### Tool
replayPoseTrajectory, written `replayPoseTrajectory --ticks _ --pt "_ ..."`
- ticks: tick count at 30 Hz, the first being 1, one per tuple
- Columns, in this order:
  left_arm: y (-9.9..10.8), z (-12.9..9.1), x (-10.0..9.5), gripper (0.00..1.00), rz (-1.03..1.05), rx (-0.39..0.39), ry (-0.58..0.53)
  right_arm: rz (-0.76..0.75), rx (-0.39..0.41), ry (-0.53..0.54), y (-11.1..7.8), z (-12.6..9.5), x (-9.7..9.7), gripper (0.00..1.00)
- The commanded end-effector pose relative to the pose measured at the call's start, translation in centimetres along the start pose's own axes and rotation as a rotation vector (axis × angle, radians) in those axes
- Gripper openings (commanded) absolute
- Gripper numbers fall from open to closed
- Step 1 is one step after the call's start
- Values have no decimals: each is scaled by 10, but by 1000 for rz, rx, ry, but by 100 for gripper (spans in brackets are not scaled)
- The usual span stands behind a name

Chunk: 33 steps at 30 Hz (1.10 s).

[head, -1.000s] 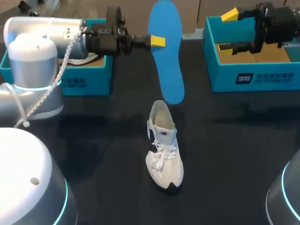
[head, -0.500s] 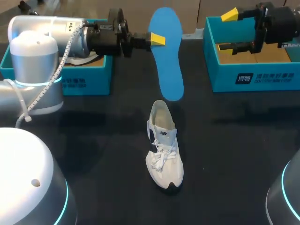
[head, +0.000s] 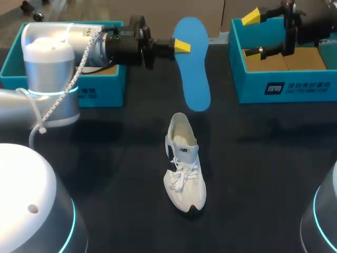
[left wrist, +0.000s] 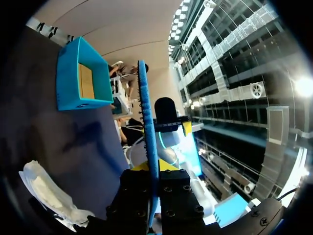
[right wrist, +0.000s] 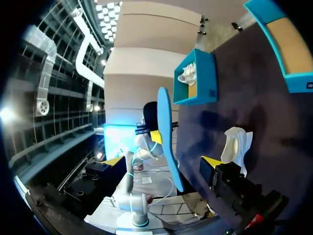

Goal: Take the shoe out of the shoebox, open the shoe tongue, remove and reinsert the insole, then place the shoe into the shoebox

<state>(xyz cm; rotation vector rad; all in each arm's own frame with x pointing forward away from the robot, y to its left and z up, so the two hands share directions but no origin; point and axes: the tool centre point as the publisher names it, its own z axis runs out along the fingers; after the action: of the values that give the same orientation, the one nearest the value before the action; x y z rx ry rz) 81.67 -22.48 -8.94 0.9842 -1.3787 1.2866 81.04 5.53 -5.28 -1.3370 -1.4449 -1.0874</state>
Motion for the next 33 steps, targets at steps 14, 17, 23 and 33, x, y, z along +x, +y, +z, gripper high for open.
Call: replayPoseTrajectory --ticks 14,17,23,33 --pt "-12 13 -19 0 -35 -27 -8 44 -46 -324 -18 8 40 100" --pt "-12 13 -19 0 -35 -29 -8 55 -43 -377 -17 7 44 100" --pt "-12 13 -19 0 -35 -29 -8 93 -54 -523 -16 10 57 100" --pt "-12 13 -19 0 -35 -29 -8 141 -54 -765 -7 26 71 100"
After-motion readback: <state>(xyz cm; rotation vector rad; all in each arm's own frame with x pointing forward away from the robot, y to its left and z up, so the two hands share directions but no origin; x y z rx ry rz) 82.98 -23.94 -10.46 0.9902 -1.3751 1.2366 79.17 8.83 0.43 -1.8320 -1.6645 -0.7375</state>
